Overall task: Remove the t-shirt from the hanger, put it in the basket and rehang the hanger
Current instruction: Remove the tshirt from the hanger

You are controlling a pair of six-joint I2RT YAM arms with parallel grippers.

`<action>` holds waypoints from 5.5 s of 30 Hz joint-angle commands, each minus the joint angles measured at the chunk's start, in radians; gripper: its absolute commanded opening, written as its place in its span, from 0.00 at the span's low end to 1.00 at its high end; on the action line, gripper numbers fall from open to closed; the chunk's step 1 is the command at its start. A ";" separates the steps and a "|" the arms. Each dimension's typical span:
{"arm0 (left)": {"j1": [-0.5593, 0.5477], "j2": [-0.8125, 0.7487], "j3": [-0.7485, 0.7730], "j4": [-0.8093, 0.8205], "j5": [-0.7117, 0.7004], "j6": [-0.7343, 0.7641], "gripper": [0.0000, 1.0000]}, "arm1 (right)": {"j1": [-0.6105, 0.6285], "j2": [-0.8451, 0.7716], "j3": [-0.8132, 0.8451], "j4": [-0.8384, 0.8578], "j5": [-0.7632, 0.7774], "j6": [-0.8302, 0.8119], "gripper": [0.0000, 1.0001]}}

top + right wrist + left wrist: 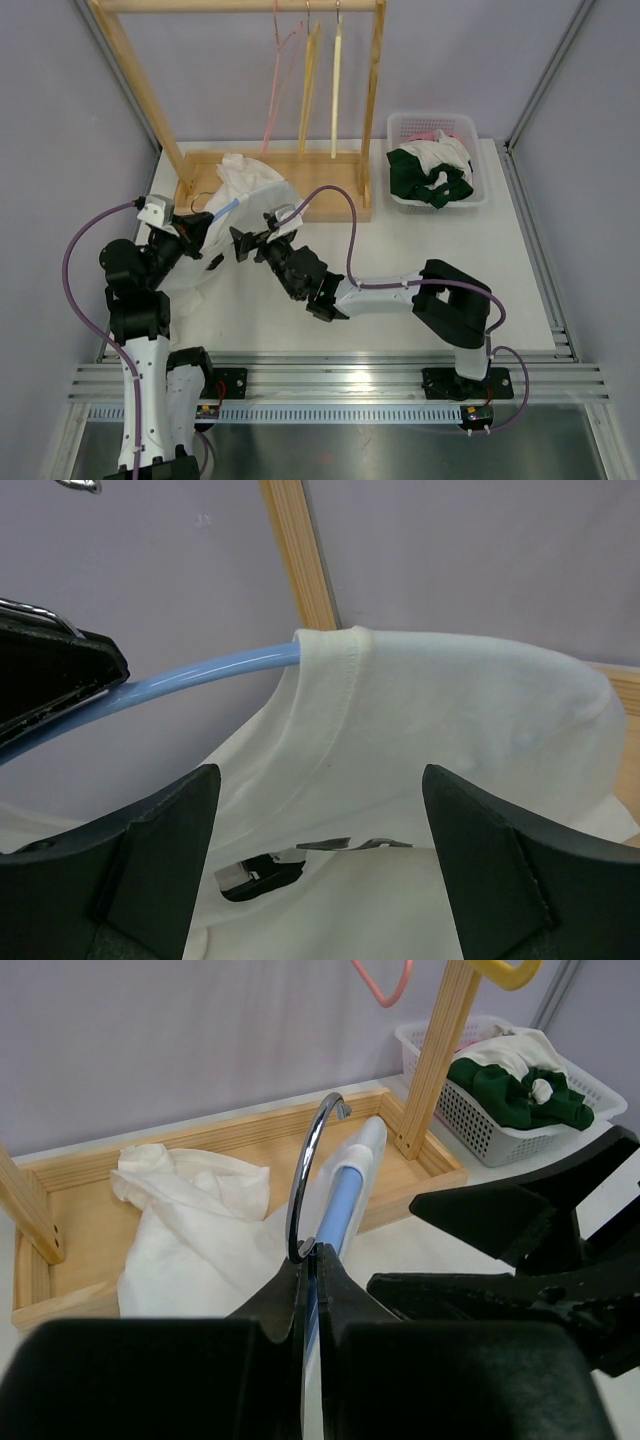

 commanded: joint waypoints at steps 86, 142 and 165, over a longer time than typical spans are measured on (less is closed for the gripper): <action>-0.244 -0.040 -0.161 0.754 0.392 -0.283 0.00 | -0.083 -0.637 0.093 -0.720 0.145 -0.128 0.00; -0.218 0.243 0.643 -1.467 1.001 1.560 0.00 | -0.344 -0.729 -0.390 -0.595 -0.081 0.170 0.00; -0.216 0.231 0.558 -1.466 0.999 1.820 0.00 | -0.175 -0.479 -0.462 -0.174 -0.364 0.075 0.00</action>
